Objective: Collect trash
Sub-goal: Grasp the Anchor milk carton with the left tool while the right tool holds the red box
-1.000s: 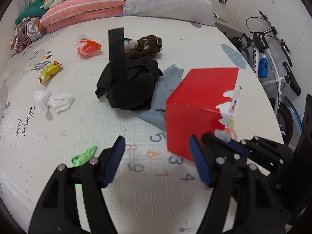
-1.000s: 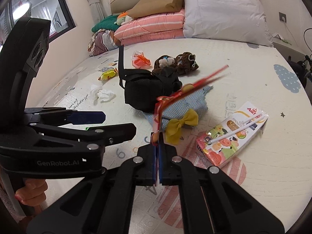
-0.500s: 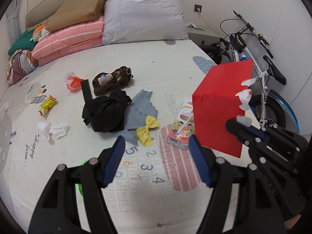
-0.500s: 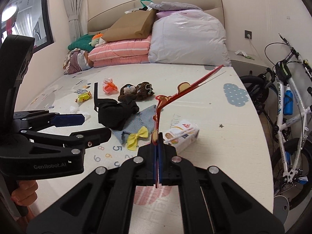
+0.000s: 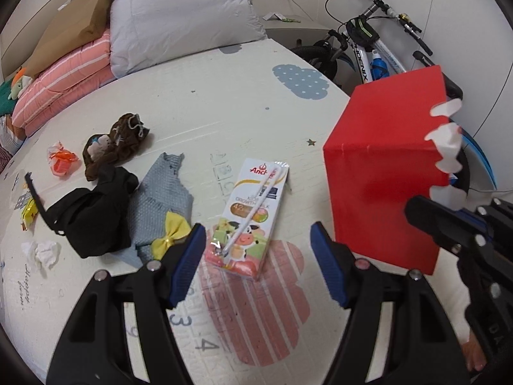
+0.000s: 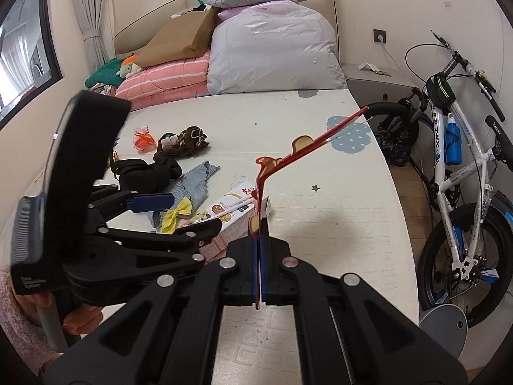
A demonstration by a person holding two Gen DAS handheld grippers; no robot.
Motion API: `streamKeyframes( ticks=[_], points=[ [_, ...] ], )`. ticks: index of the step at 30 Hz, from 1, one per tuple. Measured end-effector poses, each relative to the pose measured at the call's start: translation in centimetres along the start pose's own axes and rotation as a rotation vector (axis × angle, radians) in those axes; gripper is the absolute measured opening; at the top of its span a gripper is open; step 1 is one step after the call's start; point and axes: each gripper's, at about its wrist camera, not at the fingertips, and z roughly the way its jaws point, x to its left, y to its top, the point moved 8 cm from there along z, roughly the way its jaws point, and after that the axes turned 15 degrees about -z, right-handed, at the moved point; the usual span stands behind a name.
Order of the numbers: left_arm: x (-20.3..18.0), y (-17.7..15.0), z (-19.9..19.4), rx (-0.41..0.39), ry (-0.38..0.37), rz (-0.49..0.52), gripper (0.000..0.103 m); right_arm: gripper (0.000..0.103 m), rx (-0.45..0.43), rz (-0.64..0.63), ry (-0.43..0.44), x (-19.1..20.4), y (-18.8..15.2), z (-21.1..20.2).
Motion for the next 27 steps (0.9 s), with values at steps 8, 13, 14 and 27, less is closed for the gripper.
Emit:
streamKeyframes(
  ticks=[8, 13, 14, 27],
  points=[
    [0.6, -0.5, 5.1, 0.047, 0.031, 0.028, 0.069, 0.001, 0.052, 0.024, 0.047, -0.2, -1.0, 2.3],
    [1.3, -1.0, 6.8, 0.082, 0.016, 0.003, 0.069, 0.001, 0.076, 0.017, 0.055, 0.2, -1.2, 3.4],
    [1.6, -1.1, 7.1, 0.085, 0.016, -0.004, 0.069, 0.001, 0.080, 0.014, 0.056, 0.3, -1.2, 3.6],
    [0.8, -0.1, 3.9, 0.000, 0.027, 0.017, 0.053, 0.001, 0.078, 0.024, 0.037, 0.3, -1.6, 3.4]
  ],
)
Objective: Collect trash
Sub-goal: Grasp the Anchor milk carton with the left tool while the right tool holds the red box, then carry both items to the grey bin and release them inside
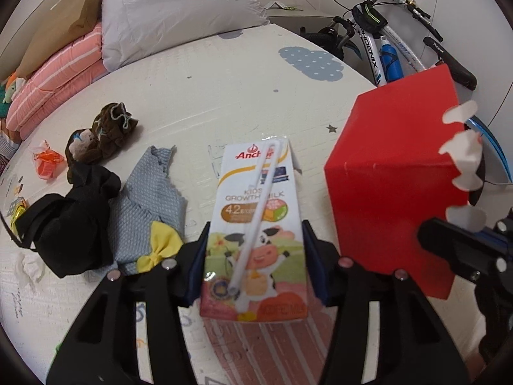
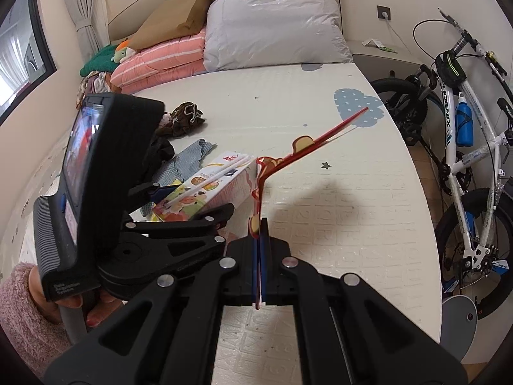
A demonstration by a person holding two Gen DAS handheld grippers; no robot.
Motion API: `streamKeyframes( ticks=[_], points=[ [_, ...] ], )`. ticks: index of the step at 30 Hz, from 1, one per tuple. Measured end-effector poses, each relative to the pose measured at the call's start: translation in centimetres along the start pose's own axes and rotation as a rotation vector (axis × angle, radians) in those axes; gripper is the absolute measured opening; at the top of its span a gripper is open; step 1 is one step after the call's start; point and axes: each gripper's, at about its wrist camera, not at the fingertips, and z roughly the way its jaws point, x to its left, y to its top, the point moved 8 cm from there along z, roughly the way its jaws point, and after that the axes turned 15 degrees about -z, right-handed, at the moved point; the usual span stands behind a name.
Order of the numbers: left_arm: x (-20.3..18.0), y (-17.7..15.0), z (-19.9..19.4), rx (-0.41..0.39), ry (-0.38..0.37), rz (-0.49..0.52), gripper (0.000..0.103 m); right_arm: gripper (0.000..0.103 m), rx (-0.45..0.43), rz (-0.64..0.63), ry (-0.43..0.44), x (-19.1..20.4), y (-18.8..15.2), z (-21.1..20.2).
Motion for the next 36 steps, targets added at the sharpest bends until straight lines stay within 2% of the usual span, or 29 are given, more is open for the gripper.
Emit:
streamKeyframes(
  ticks=[11, 19, 24, 28, 31, 36],
  points=[
    [-0.7, -0.2, -7.1, -0.058, 0.019, -0.004, 0.053, 0.001, -0.067, 0.027, -0.022, -0.5, 0.4, -3.8],
    [-4.6, -1.1, -13.3, -0.120, 0.011, -0.035, 0.053, 0.001, -0.100, 0.033, -0.133, -2.6, -0.9, -10.4],
    [-10.2, -2.3, -16.1, -0.148, -0.052, 0.013, 0.053, 0.001, -0.092, 0.059, -0.256, -6.3, -4.4, -15.3],
    [-16.4, -4.2, -17.2, -0.133, -0.153, 0.093, 0.053, 0.001, -0.070, 0.108, -0.336, -9.9, -8.3, -18.6],
    [-21.1, -5.8, -17.3, -0.102, -0.234, 0.156, 0.053, 0.001, -0.051, 0.158, -0.393, -12.9, -11.5, -20.9],
    [-28.0, -8.8, -15.3, -0.028, -0.299, 0.258, 0.053, 0.001, -0.014, 0.254, -0.462, -18.0, -16.9, -23.6]
  ],
)
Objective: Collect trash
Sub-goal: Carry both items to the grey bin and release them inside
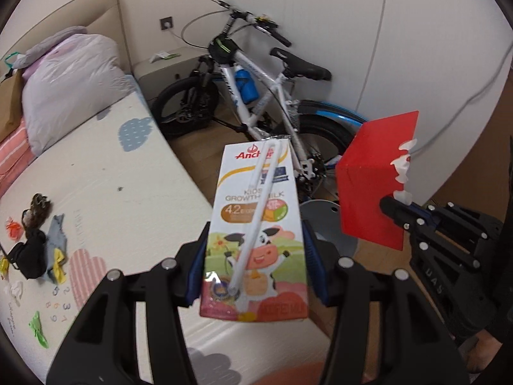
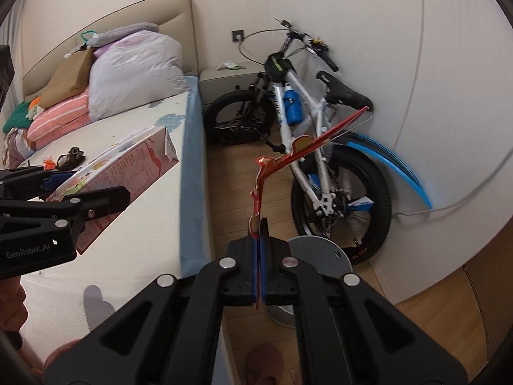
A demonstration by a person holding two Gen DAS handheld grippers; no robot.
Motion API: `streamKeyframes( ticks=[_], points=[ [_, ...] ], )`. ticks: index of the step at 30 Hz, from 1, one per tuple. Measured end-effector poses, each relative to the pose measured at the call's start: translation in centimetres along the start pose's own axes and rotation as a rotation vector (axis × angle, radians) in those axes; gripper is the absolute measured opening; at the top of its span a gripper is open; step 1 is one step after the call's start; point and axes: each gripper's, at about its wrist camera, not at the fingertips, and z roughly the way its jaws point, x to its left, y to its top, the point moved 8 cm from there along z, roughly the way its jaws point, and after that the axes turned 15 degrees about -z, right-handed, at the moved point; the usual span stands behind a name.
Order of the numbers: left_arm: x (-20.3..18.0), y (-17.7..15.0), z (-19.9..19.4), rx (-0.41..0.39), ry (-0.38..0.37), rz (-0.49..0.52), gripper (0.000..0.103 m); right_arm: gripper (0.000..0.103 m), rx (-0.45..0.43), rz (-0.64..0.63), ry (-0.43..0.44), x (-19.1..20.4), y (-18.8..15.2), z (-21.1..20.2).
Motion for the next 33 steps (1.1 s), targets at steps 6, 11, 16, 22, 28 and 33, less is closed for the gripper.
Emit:
streamKeyframes(
  ticks=[6, 11, 16, 22, 28, 33],
  points=[
    [-5.6, -0.8, 5.4, 0.092, -0.068, 0.096, 0.053, 0.001, 0.070, 0.059, -0.049, -4.9, -4.0, 2.3],
    [-7.5, -0.7, 10.5, 0.168, -0.101, 0.123, 0.053, 0.001, 0.126, 0.097, -0.032, -7.0, -7.1, 6.1],
    [-7.6, -0.5, 15.0, 0.218, -0.085, 0.146, 0.053, 0.001, 0.195, 0.127, 0.000, -7.9, -9.8, 10.6],
    [-7.1, -0.8, 19.2, 0.265, -0.078, 0.159, 0.053, 0.002, 0.245, 0.157, 0.032, -7.7, -11.6, 15.2],
    [-6.7, -1.8, 21.9, 0.313, -0.076, 0.159, 0.053, 0.010, 0.276, 0.178, 0.026, -7.8, -12.9, 18.1],
    [-7.0, -2.6, 23.3, 0.340, -0.090, 0.165, 0.053, 0.010, 0.285, 0.192, 0.010, -8.4, -13.6, 18.3]
  ],
)
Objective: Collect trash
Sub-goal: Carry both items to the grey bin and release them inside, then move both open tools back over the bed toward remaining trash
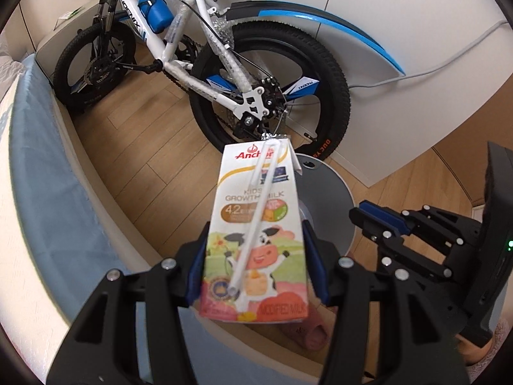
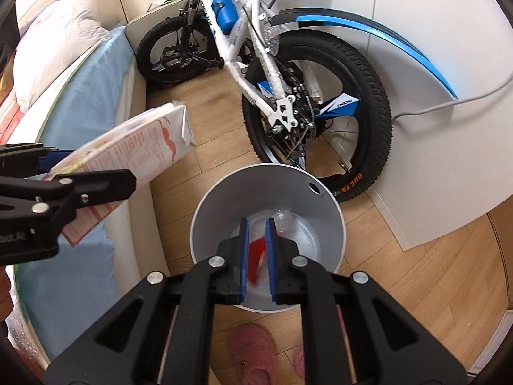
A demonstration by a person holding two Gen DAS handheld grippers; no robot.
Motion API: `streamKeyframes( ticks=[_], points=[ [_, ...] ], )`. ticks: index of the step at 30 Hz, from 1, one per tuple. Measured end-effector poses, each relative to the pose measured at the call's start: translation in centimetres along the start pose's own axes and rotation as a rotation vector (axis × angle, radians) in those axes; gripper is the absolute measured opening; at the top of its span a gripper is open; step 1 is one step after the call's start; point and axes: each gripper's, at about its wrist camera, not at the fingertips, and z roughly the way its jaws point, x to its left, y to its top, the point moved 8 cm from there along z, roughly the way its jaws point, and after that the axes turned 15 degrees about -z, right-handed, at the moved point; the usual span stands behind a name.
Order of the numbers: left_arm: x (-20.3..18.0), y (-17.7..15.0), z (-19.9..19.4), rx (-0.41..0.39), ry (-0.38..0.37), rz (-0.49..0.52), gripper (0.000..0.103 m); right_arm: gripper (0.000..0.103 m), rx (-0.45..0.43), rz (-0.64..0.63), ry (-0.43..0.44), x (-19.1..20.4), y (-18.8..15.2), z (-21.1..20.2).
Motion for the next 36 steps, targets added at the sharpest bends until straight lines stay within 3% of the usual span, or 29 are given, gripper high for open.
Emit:
streamKeyframes(
  ticks=[9, 12, 19, 22, 25, 31, 36],
  points=[
    [-2.7, 0.5, 1.5, 0.045, -0.057, 0.019, 0.055, 0.018, -0.014, 0.020, -0.065, -2.1, -0.7, -1.9],
    [-3.3, 0.8, 2.0, 0.071, -0.066, 0.016, 0.068, 0.018, -0.022, 0.032, -0.069, -2.5, -0.6, -2.5],
    [-3.0, 0.6, 1.2, 0.056, -0.042, 0.014, 0.069, 0.018, -0.029, 0.025, -0.063, -2.2, -0.3, -3.3],
    [-1.9, 0.6, 0.1, 0.029, -0.022, -0.009, 0.069, 0.020, -0.034, 0.011, -0.052, -1.4, 0.0, -3.8],
    [-0.6, 0.6, -1.2, 0.007, -0.005, -0.040, 0.069, 0.031, -0.049, -0.005, -0.047, -0.3, 0.5, -4.7],
    [2.2, -0.1, -5.1, -0.028, -0.006, -0.103, 0.069, 0.033, -0.092, -0.048, -0.040, 2.8, 2.4, -7.6],
    [5.1, -1.4, -9.8, -0.114, 0.028, -0.135, 0.069, 0.033, -0.141, -0.110, -0.027, 6.5, 4.4, -10.5]
  ],
)
